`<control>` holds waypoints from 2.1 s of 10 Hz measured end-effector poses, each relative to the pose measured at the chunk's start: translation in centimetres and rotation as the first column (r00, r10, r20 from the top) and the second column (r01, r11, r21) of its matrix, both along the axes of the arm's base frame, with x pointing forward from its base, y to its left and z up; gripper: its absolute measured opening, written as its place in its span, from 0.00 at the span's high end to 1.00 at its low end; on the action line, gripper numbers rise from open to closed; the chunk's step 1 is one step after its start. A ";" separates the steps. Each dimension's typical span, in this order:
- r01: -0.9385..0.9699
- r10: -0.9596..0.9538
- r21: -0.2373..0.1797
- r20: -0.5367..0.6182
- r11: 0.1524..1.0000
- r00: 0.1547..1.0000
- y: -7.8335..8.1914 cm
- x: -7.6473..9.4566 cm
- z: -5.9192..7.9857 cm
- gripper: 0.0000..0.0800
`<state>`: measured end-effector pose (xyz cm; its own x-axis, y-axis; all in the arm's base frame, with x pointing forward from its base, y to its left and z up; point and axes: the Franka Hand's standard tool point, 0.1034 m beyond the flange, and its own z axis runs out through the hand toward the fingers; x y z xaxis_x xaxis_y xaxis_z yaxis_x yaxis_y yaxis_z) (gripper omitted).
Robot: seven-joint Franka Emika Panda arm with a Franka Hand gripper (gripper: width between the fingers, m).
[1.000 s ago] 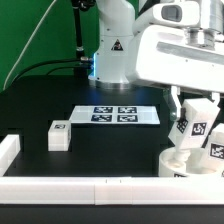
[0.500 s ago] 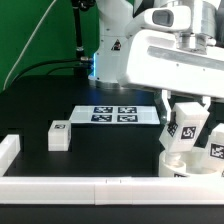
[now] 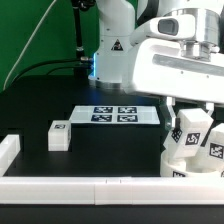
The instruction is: Assemble stool
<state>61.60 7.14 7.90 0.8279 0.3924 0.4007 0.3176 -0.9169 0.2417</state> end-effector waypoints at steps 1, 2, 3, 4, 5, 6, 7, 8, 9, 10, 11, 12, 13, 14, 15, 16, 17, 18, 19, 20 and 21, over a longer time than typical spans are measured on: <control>0.003 -0.003 0.000 0.000 1.000 1.000 -0.2 0.0 0.0 0.60; 0.004 -0.004 -0.003 -0.002 1.000 1.000 -0.8 0.0 -0.1 0.60; 0.015 -0.015 -0.001 -0.007 1.000 1.000 -1.4 -0.1 -0.3 0.60; 0.020 -0.019 0.001 -0.014 1.000 1.000 -1.7 -0.3 -0.8 0.59; 0.019 -0.019 0.004 -0.006 1.000 1.000 -2.1 -0.1 -0.8 0.59; 0.024 -0.024 0.011 -0.002 1.000 1.000 -2.6 0.0 -0.8 0.59; 0.030 -0.030 0.021 -0.002 0.999 1.000 -3.0 0.1 -0.8 0.60; 0.036 -0.036 0.032 -0.001 0.999 0.999 -3.1 0.1 -0.8 0.60; 0.037 -0.037 0.034 -0.002 0.999 0.999 -3.3 0.1 -0.7 0.59; 0.039 -0.039 0.034 -0.002 0.999 0.999 -3.5 0.1 -0.7 0.59; 0.038 -0.038 0.034 -0.003 0.999 0.999 -3.4 0.1 -0.8 0.59; 0.038 -0.038 0.034 -0.003 0.999 0.999 -3.4 0.1 -0.8 0.51; 0.038 -0.038 0.034 -0.004 0.999 0.999 -3.4 0.1 -0.8 0.29; 0.038 -0.038 0.033 -0.004 0.999 0.999 -3.4 0.1 -0.8 0.22; 0.038 -0.038 0.033 -0.004 0.999 0.999 -3.4 0.1 -0.8 0.22; 0.038 -0.038 0.033 -0.004 0.999 0.999 -3.4 0.1 -0.8 0.19; 0.038 -0.038 0.033 -0.004 0.999 0.999 -3.4 0.1 -0.8 0.19; 0.038 -0.038 0.033 -0.004 0.999 0.999 -3.4 0.1 -0.8 0.19; 0.038 -0.038 0.033 -0.004 0.999 0.999 -3.4 0.1 -0.8 0.19; 0.038 -0.038 0.033 -0.004 0.999 0.999 -3.4 0.1 -0.8 0.19; 0.038 -0.038 0.033 -0.004 0.999 0.999 -3.4 0.1 -0.8 0.19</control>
Offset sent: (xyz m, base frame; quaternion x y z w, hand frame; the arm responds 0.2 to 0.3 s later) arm -0.0041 0.0017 -0.0153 0.0459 0.0159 0.0278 0.9984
